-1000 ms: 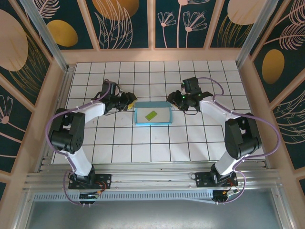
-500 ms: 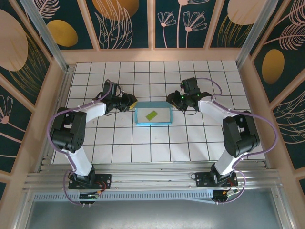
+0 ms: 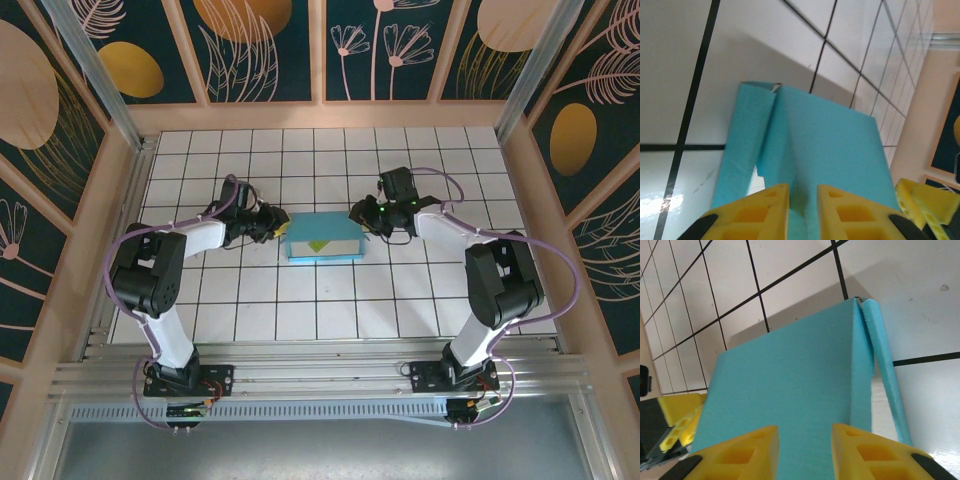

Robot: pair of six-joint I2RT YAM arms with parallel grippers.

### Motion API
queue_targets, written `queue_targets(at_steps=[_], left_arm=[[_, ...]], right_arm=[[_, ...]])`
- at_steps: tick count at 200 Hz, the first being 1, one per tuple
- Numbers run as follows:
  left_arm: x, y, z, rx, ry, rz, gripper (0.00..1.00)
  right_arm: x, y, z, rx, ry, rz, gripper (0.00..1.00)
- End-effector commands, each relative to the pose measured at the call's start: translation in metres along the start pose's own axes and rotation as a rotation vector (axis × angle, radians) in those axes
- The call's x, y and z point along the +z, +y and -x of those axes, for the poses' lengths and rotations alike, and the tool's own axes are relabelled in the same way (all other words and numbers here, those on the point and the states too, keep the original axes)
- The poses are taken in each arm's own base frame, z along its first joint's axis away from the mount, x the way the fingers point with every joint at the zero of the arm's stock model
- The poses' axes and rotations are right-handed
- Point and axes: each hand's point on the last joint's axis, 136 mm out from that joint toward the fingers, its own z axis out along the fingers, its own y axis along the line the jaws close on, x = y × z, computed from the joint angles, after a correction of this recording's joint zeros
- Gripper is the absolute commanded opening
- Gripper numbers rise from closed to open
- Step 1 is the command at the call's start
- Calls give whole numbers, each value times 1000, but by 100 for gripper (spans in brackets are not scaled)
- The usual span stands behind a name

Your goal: Fold the paper box

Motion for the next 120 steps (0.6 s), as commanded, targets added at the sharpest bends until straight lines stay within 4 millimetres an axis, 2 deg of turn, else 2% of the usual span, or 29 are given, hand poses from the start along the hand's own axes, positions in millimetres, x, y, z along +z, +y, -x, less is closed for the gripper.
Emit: queue_targets(at_steps=[1, 37, 58, 81, 93, 109, 120], left_arm=[[8, 2, -14, -11, 51, -14, 21], [9, 10, -17, -12, 54, 10, 20], [7, 7, -17, -9, 54, 6, 22], [0, 0, -12, 27, 28, 27, 28], [-6, -5, -9, 45, 3, 35, 36], [-13, -8, -7, 57, -24, 43, 46], [-16, -7, -7, 58, -33, 52, 48]], right_arm=[[8, 2, -8, -20, 19, 10, 34], [10, -4, -10, -26, 16, -17, 33], [6, 1, -7, -36, 10, -12, 34], [-12, 11, 6, -82, -47, -23, 36], [-23, 13, 13, -113, -95, -42, 39], [-37, 9, 20, -143, -146, -66, 43], [-41, 2, 21, -160, -155, -72, 45]])
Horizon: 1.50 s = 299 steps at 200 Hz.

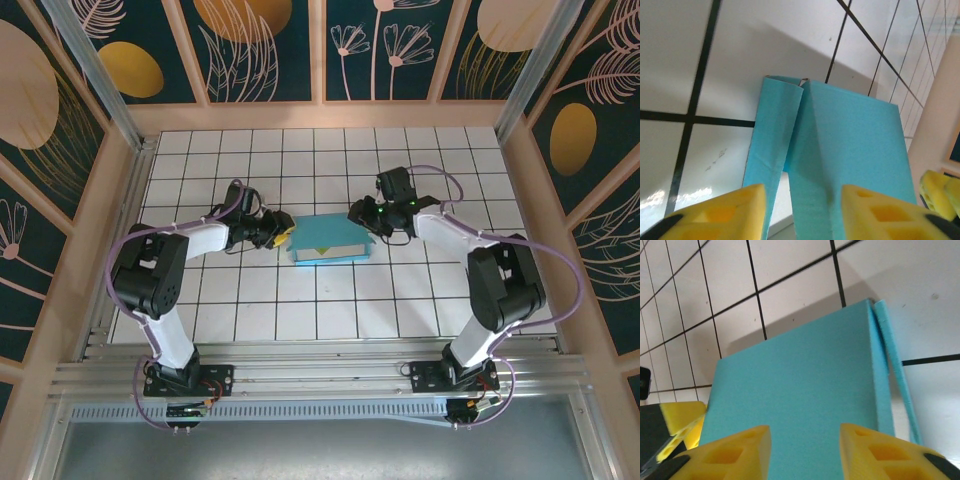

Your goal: Fold the paper box

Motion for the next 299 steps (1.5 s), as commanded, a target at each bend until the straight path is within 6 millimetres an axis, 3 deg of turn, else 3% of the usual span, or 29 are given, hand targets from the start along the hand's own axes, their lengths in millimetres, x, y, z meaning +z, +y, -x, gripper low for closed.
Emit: queue_targets(at_steps=[1, 18, 27, 69, 107, 132, 135, 160, 220, 247, 299], left_arm=[[-17, -14, 3, 37, -47, 5, 48], [-15, -8, -1, 33, -45, 24, 48], [-22, -16, -4, 50, -54, 7, 48], [-15, -22, -17, 52, -24, -16, 41], [-8, -21, -21, 43, -10, -12, 36], [-6, -30, -26, 51, 7, -51, 33], [0, -23, -28, 39, 21, -34, 33], [6, -21, -31, 35, 35, -28, 30], [10, -19, -34, 12, 45, -30, 29], [15, -17, -38, -1, 64, -39, 36], [16, -12, -39, 1, 60, -20, 29]], right_arm=[[-29, -3, 19, -81, -103, -29, 45], [-27, -19, 14, -91, -65, -52, 48], [-24, -25, 10, -95, -31, -59, 48], [-10, -26, -12, -93, 77, -4, 47], [-1, -30, -15, -74, 86, 2, 43], [4, -32, -17, -66, 98, 5, 40], [4, -32, -17, -65, 98, 5, 39], [7, -33, -19, -51, 105, 9, 36], [12, -33, -26, -26, 117, 21, 32], [14, -35, -28, -23, 122, 14, 31], [16, -39, -28, -22, 118, 0, 31]])
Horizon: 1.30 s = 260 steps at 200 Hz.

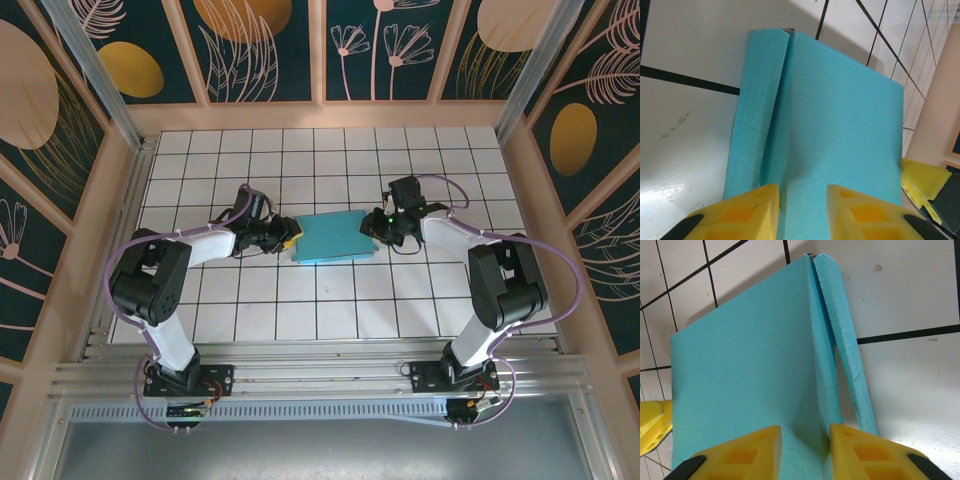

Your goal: Fold the paper box

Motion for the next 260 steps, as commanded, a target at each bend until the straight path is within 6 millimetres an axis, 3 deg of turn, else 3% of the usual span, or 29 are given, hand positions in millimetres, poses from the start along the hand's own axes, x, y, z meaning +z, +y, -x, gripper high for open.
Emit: queue_targets(at_steps=[1, 67, 137, 162, 170, 200, 245, 260], left_arm=[[6, -1, -10, -7, 40, -16, 29], [4, 0, -7, 16, 29, 24, 29], [1, -2, -6, 25, 21, 34, 30], [-8, 1, -1, 58, -12, 92, 40], [-12, -11, 6, 80, -36, 84, 45], [-13, -13, 9, 89, -42, 96, 48], [-15, -3, 0, 53, -25, 108, 47], [-22, -13, 0, 60, -40, 80, 47]], right_arm=[[9, 4, -7, 3, 20, 25, 31], [24, -30, -17, -10, 16, -87, 31], [5, -8, 2, -31, -35, -57, 33], [-7, 0, 12, -41, -71, -55, 37], [-11, 1, 15, -42, -83, -60, 38], [-17, -2, 23, -49, -113, -84, 40], [-12, -6, 9, -53, -69, -90, 40], [-8, -12, 5, -58, -57, -103, 40]])
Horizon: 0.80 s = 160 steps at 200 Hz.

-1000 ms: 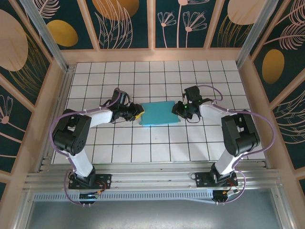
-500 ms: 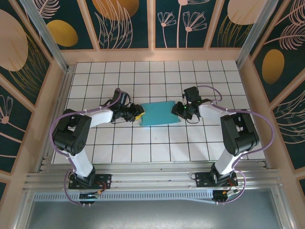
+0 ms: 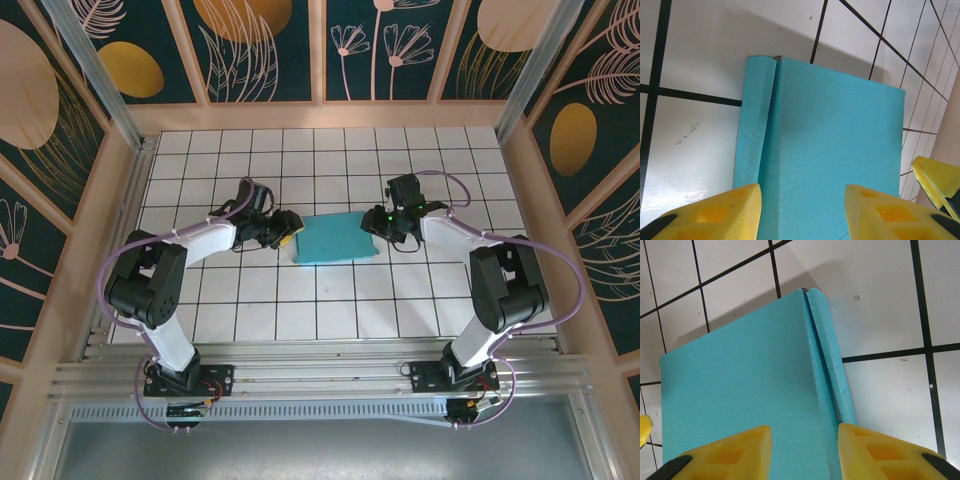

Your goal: Fold the paper box

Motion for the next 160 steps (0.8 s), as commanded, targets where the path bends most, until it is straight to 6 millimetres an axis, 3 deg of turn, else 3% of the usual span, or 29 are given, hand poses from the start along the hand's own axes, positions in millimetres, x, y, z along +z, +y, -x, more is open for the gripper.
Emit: queue_targets(at_steps=[1, 55, 113, 142, 160], left_arm=[[-12, -6, -6, -9, -4, -11, 47], [15, 37, -24, -32, 83, 75, 37], [32, 56, -31, -45, 120, 99, 26], [28, 50, -29, -38, 110, 88, 25], [20, 33, -20, -9, 77, 60, 36]], right_arm=[[-1, -7, -8, -29, 14, -28, 40], [22, -23, -26, -41, 63, -79, 36], [42, -37, -43, -38, 106, -109, 32], [32, -27, -34, -44, 87, -96, 32], [17, -15, -19, -63, 25, -78, 35]])
